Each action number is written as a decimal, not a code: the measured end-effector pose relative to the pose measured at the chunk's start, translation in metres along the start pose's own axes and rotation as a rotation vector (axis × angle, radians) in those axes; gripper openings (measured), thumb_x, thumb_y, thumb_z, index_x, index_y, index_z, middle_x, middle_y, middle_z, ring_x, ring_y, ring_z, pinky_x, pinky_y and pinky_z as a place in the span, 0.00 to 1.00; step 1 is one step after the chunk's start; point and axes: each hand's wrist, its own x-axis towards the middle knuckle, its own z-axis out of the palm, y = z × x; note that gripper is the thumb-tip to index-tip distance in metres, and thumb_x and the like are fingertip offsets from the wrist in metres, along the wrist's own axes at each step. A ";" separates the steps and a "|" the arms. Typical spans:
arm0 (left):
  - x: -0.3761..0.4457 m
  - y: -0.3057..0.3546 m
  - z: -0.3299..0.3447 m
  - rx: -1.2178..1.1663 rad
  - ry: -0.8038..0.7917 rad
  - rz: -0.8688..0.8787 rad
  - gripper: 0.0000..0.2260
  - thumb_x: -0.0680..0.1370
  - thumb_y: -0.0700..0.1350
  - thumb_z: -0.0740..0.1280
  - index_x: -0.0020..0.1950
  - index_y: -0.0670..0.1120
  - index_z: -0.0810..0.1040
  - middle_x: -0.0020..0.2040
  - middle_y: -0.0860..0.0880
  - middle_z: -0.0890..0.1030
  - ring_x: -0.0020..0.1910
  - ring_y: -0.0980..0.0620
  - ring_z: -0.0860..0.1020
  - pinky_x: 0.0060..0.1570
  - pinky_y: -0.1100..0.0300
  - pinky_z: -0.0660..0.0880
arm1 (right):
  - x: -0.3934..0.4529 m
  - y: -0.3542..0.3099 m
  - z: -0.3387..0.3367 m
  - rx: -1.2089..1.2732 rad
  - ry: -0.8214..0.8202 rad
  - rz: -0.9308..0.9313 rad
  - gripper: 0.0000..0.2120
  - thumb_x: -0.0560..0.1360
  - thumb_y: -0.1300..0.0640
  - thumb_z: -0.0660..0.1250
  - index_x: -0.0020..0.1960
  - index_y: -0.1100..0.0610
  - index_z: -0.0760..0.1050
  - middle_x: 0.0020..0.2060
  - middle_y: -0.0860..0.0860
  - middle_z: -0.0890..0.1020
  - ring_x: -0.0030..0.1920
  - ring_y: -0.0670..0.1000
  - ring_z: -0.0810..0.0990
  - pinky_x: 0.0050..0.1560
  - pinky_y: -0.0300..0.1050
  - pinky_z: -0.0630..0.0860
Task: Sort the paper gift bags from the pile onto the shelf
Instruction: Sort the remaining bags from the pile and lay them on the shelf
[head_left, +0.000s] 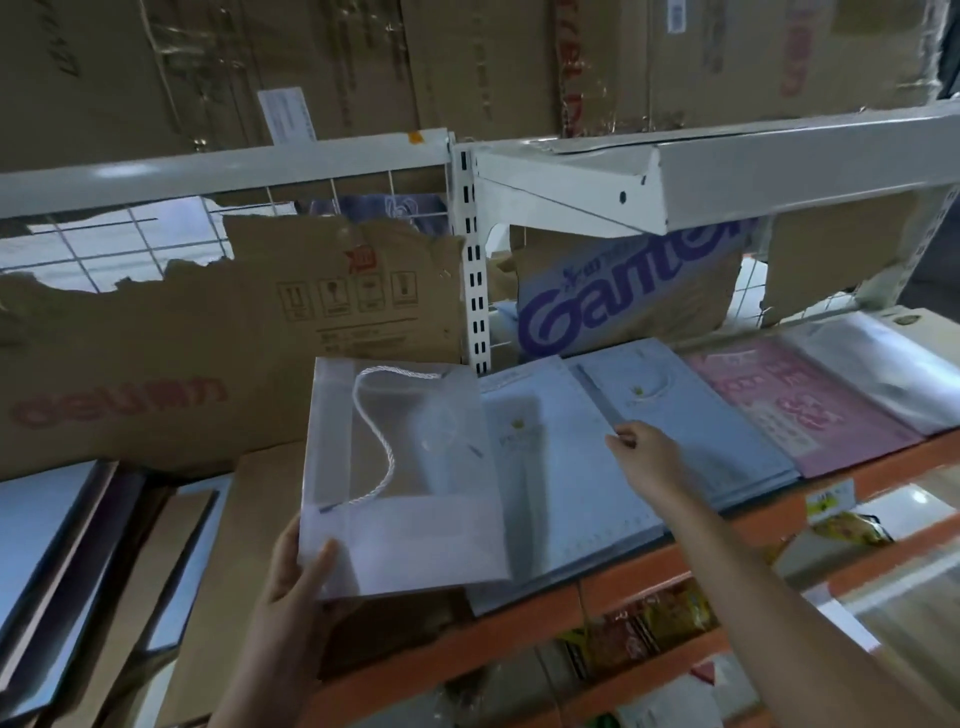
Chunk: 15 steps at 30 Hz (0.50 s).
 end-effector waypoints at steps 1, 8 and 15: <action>0.005 0.001 0.004 -0.009 -0.007 -0.004 0.14 0.79 0.39 0.59 0.56 0.57 0.75 0.48 0.51 0.85 0.46 0.47 0.82 0.39 0.51 0.82 | 0.003 0.002 0.003 -0.040 0.012 -0.010 0.16 0.78 0.57 0.61 0.62 0.64 0.73 0.57 0.60 0.78 0.56 0.59 0.76 0.54 0.48 0.71; 0.027 -0.010 0.054 -0.042 -0.038 -0.024 0.15 0.79 0.36 0.58 0.61 0.52 0.73 0.49 0.50 0.81 0.41 0.48 0.82 0.26 0.58 0.79 | 0.012 0.015 0.003 -0.187 -0.002 -0.081 0.13 0.78 0.58 0.60 0.60 0.61 0.75 0.57 0.58 0.77 0.56 0.57 0.76 0.55 0.45 0.71; 0.037 -0.037 0.126 0.014 -0.125 -0.055 0.18 0.80 0.36 0.58 0.67 0.51 0.71 0.47 0.49 0.79 0.37 0.50 0.80 0.22 0.64 0.75 | 0.038 0.048 -0.058 -0.198 0.019 -0.098 0.14 0.78 0.59 0.60 0.60 0.62 0.75 0.58 0.58 0.76 0.56 0.57 0.77 0.57 0.44 0.71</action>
